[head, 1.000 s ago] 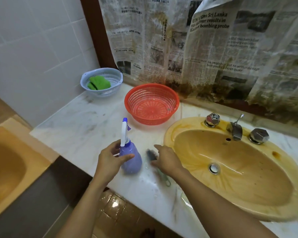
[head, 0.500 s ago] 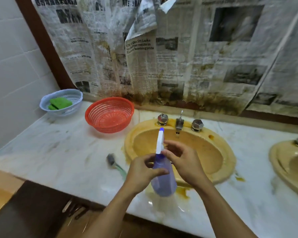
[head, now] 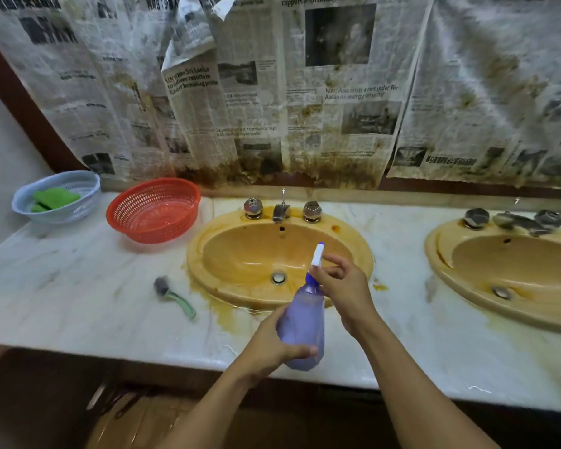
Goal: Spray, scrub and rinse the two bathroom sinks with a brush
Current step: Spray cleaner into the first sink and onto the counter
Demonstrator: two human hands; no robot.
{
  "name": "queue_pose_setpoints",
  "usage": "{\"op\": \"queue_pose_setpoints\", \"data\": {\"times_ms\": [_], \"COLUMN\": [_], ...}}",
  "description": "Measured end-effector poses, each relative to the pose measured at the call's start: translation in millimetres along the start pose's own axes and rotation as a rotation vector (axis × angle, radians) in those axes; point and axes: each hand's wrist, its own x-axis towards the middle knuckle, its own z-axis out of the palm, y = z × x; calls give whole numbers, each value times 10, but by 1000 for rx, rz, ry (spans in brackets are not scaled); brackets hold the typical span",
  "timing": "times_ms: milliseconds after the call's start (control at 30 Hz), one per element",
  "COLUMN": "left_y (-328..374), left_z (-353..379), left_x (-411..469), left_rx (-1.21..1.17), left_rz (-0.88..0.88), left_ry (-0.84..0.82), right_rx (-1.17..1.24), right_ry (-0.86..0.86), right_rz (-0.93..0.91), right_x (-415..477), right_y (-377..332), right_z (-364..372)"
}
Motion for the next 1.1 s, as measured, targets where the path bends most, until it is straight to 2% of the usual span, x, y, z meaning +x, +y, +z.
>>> {"op": "queue_pose_setpoints", "data": {"times_ms": [167,367,633,833,967,1100], "left_y": [21,-65,-254,-306,-323,-319], "left_z": [31,-98,-345,-517,-604,-693], "left_x": [-71,-91,-84,-118,-149,-159], "left_rx": [-5,-1,32,63,40,9], "left_rz": [-9,-26,-57,-34,-23,-24], "left_ry": [-46,-53,5,27,36,64], "right_rx": [-5,1,12,-22,-162,-104], "right_ry": [-136,-17,-111,-66,-13,-84], "right_rz": [93,149,145,136,122,77], "right_x": [15,132,129,123,156,136], "right_y": [92,266,315,300,265,235], "right_z": [147,404,755,952,1094,1199]}}
